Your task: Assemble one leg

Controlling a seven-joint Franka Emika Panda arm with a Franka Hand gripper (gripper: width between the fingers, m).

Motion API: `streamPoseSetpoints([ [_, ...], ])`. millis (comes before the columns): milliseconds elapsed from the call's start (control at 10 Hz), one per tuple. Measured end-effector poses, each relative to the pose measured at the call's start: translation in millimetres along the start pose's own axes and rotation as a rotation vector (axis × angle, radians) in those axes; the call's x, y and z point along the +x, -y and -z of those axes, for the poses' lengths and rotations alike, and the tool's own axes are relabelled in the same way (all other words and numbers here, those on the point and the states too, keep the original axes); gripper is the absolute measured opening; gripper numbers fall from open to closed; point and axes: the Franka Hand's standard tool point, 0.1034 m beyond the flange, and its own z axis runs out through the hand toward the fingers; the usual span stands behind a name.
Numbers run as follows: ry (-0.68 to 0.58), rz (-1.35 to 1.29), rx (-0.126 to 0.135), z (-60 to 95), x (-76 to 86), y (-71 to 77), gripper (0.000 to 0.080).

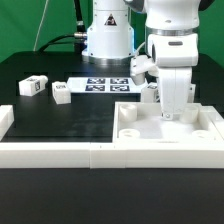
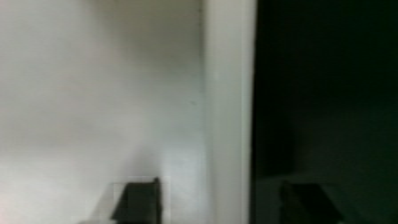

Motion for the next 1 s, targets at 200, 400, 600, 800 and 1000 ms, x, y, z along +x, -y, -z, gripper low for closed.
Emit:
streamPoseSetpoints([
  [200,0.000,0.000,-0.001,0.2,-0.1,-0.3,0.0538],
  [400,-0.001,-0.001,-0.002,0.4,-0.2,-0.7,0.0631],
  [600,-0.001,-0.001,-0.003,0.5,-0.2,-0.8,0.0645],
  [800,-0.001,-0.004,-0.004,1.4,0.1,-0.7,0.0649],
  [1000,0.008,-0.114,-0.014,19.6,6.4,11.1,0.0649],
])
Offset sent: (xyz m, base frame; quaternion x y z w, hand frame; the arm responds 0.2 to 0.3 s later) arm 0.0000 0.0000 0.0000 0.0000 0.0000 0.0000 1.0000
